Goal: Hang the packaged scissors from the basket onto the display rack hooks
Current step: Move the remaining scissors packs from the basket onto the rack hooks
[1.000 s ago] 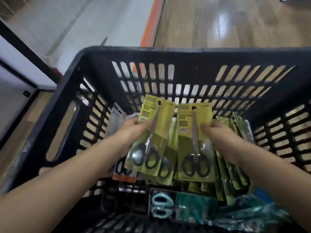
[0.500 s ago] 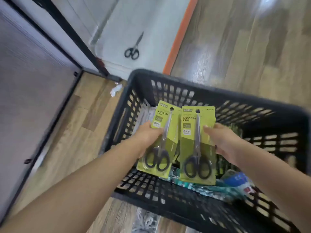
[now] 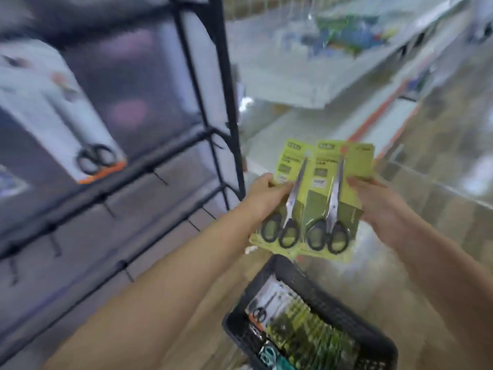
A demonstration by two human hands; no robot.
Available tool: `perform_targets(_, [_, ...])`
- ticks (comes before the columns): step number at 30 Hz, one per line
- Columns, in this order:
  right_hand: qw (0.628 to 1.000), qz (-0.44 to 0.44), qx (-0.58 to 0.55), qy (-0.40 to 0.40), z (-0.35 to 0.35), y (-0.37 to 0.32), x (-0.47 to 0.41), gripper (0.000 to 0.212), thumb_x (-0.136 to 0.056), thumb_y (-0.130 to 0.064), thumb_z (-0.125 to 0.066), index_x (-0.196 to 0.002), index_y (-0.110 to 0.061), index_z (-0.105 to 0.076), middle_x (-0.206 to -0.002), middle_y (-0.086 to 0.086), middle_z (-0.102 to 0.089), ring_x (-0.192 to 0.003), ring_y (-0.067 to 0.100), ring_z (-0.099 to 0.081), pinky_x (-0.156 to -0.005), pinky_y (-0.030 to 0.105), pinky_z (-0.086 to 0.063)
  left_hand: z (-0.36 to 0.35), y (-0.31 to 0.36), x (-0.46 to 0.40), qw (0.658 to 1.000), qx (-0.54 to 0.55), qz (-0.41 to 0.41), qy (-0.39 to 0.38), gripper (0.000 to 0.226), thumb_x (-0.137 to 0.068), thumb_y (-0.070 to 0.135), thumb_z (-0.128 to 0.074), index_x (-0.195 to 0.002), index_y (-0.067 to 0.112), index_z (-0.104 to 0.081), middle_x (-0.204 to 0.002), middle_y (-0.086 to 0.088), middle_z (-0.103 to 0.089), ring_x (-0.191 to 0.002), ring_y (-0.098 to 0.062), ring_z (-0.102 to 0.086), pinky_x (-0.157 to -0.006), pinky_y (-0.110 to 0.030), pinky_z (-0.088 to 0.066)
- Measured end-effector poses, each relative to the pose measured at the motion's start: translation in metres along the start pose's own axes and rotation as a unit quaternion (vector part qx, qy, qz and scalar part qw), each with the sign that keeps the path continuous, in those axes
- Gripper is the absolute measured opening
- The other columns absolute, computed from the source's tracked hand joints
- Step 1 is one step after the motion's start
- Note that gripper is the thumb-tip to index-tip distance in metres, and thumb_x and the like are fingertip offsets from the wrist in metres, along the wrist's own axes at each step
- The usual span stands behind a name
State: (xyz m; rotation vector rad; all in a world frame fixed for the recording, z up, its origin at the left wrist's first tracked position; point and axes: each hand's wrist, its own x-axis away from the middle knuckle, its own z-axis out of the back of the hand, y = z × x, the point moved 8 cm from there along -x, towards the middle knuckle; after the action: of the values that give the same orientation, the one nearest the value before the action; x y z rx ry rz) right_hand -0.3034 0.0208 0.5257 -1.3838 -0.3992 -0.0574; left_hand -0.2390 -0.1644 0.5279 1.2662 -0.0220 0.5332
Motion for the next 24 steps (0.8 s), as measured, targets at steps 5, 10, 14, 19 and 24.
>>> perform_targets(5, [0.992,0.122,0.006,-0.022,-0.029,-0.098,0.082,0.013,-0.095,-0.032,-0.051,-0.107,-0.029,-0.052,-0.105,-0.006,-0.061,-0.105,0.019,-0.054,-0.095,0.036,-0.042,0.095,0.054,0.098,0.986,0.056,-0.059,0.146,0.011,-0.094,0.021,-0.056,-0.083,0.018,-0.054,-0.072,0.004,-0.056,-0.062,-0.007,-0.05,-0.058,-0.017,-0.044])
perform_targets(10, [0.981,0.124,0.037,-0.142,-0.103,-0.069,0.159,0.027,-0.098,-0.025,-0.046,-0.125,-0.02,-0.049,-0.124,-0.001,-0.057,-0.107,0.016,-0.052,-0.094,0.031,-0.039,0.15,-0.022,0.203,0.965,0.108,-0.002,0.239,0.011,-0.094,0.018,-0.056,-0.099,0.009,-0.059,-0.091,-0.003,-0.063,-0.077,-0.013,-0.057,-0.064,-0.018,-0.045])
perform_targets(14, [0.952,0.07,0.133,-0.267,-0.171,-0.01,0.209,0.056,-0.098,-0.037,-0.042,-0.148,-0.018,-0.024,-0.152,-0.003,-0.028,-0.138,0.019,-0.029,-0.11,0.038,-0.027,0.171,-0.115,0.288,0.934,0.175,0.081,0.3,0.009,-0.094,0.019,-0.056,-0.089,0.013,-0.061,-0.09,-0.003,-0.067,-0.081,-0.017,-0.061,-0.074,-0.03,-0.048])
perform_targets(19, [0.914,0.005,0.193,-0.356,-0.23,0.054,0.261,0.061,-0.097,-0.041,-0.043,-0.149,-0.019,-0.02,-0.155,-0.003,-0.022,-0.141,0.022,-0.025,-0.112,0.044,-0.028,0.183,-0.221,0.381,0.857,0.269,0.189,0.398,0.011,-0.092,0.019,-0.059,-0.085,0.011,-0.059,-0.09,-0.013,-0.065,-0.081,-0.025,-0.059,-0.076,-0.033,-0.046])
perform_targets(24, [0.882,-0.04,0.253,-0.395,-0.267,0.079,0.298,0.061,-0.097,-0.04,-0.043,-0.15,-0.018,-0.02,-0.155,0.0,-0.024,-0.14,0.024,-0.027,-0.113,0.043,-0.027,0.204,-0.26,0.432,0.804,0.312,0.224,0.453,0.011,-0.093,0.019,-0.057,-0.097,0.009,-0.061,-0.098,-0.01,-0.067,-0.091,-0.027,-0.062,-0.074,-0.032,-0.049])
